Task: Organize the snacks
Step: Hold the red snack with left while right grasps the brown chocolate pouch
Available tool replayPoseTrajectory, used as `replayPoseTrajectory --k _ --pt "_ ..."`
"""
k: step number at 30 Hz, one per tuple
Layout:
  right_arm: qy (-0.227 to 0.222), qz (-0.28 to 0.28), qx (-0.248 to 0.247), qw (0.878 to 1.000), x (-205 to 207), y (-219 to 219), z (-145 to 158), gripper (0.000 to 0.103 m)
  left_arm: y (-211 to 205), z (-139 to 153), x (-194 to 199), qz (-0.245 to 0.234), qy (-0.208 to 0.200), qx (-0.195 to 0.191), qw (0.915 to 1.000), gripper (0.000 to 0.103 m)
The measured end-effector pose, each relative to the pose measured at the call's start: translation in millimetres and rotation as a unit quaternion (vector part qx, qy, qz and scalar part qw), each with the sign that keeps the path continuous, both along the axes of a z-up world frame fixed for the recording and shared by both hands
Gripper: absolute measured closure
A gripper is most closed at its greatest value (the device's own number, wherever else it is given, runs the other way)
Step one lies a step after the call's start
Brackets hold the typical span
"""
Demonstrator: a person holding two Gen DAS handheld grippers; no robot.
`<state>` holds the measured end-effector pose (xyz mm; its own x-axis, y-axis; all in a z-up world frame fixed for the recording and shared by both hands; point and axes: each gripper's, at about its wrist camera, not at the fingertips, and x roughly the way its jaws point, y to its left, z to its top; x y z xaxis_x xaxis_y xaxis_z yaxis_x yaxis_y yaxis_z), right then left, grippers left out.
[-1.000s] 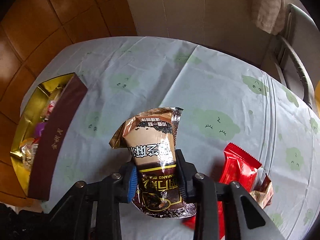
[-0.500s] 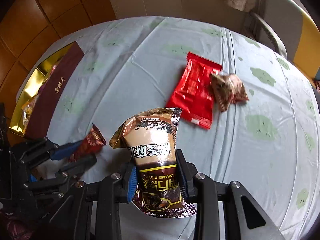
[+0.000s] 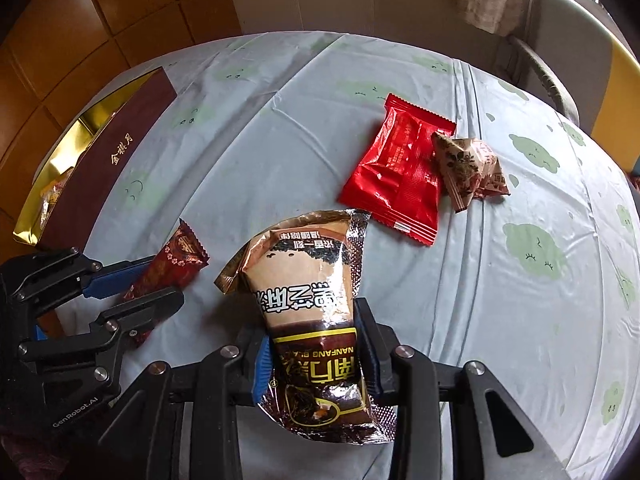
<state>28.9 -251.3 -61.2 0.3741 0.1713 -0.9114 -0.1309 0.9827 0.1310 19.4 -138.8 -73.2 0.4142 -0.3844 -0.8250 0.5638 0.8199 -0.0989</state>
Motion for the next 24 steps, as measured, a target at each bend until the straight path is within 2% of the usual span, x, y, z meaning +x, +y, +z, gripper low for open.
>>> replayPoseTrajectory --k 14,24 --pt "-0.017 0.014 -0.019 1.000 -4.6 7.9 -0.1 0.064 2.4 7.7 -5.2 0.019 0.004 0.007 0.9998 0.082" --pt "-0.023 0.016 -0.021 0.999 -5.3 5.9 0.0 0.064 27.5 46.1 -6.3 0.056 -0.026 -0.014 0.9980 0.082"
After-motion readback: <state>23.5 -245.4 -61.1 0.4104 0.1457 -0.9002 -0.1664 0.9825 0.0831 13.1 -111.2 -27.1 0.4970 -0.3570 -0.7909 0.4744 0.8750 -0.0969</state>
